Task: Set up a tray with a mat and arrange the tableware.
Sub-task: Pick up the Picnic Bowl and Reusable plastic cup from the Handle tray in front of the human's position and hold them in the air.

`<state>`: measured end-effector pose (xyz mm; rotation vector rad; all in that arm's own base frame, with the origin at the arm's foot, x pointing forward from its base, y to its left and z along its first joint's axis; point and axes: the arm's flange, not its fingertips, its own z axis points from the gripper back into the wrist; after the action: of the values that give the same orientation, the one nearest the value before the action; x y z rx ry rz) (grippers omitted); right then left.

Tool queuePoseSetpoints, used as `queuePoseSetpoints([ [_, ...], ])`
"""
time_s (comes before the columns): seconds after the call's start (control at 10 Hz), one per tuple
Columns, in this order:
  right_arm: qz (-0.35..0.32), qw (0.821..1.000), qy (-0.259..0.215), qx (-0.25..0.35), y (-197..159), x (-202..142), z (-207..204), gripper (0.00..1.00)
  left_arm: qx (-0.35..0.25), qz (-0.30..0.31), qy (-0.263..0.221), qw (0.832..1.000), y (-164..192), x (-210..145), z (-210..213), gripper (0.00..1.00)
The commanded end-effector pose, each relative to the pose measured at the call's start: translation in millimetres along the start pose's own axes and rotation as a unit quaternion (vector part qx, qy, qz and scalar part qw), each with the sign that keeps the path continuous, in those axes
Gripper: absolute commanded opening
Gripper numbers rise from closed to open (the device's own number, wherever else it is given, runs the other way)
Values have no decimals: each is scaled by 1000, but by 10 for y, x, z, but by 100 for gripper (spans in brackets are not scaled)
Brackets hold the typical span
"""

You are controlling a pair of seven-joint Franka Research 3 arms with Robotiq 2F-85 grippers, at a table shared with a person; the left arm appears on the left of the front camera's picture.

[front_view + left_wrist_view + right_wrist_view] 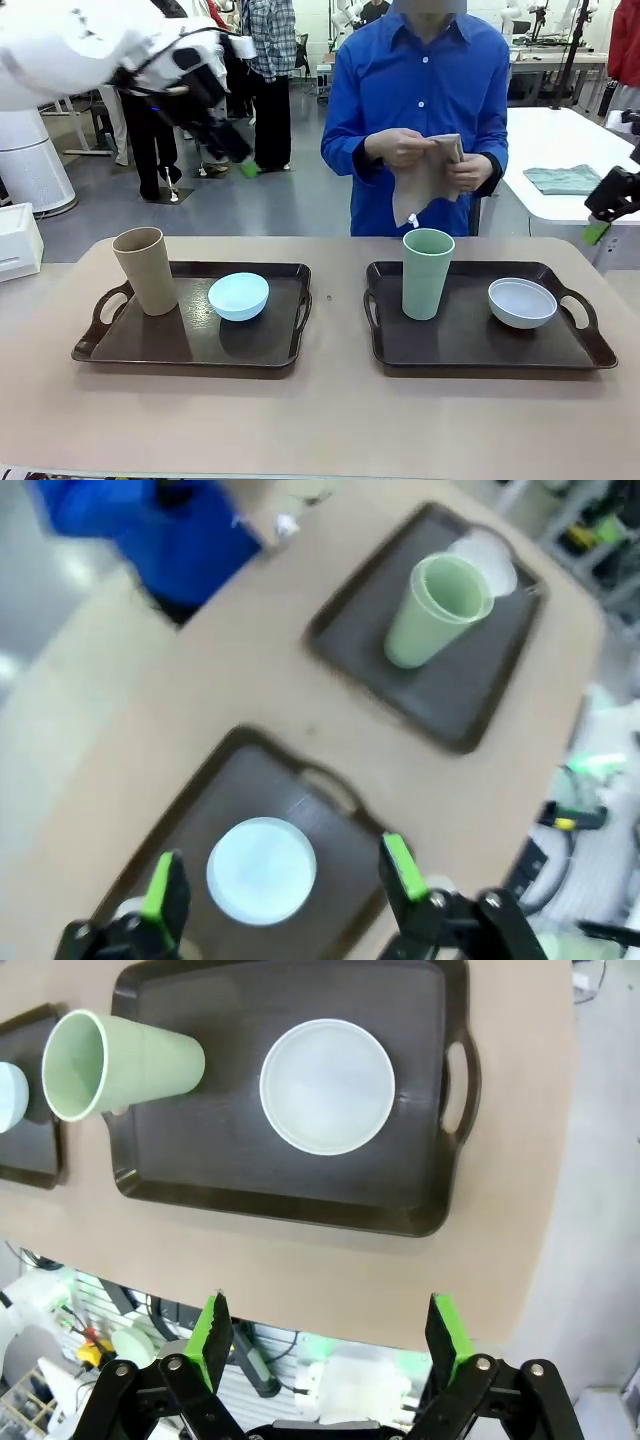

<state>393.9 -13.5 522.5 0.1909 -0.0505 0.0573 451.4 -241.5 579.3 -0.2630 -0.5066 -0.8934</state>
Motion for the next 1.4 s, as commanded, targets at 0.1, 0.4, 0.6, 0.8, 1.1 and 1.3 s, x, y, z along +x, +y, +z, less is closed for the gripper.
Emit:
queuePoseSetpoints([
  [0.1,-36,999,5,5,16,289,-109,100,-234,-70,49,968,-43,186,-297,100],
  [0.4,-11,993,-21,116,-138,229,-20,100,-225,-72,12,972,-352,219,-487,100],
  [0.6,-34,999,7,26,-41,296,-158,100,-225,-72,12,972,-352,219,-487,100],
  [0.8,-34,999,7,26,-41,296,-158,100,-225,-72,12,972,-352,219,-487,100],
  [1.1,-3,1000,9,27,-10,426,-288,100,-220,-166,-1,961,-293,249,-579,100],
  [1.3,16,1000,9,13,86,550,-563,100,-189,-289,-43,938,-250,177,-881,100],
])
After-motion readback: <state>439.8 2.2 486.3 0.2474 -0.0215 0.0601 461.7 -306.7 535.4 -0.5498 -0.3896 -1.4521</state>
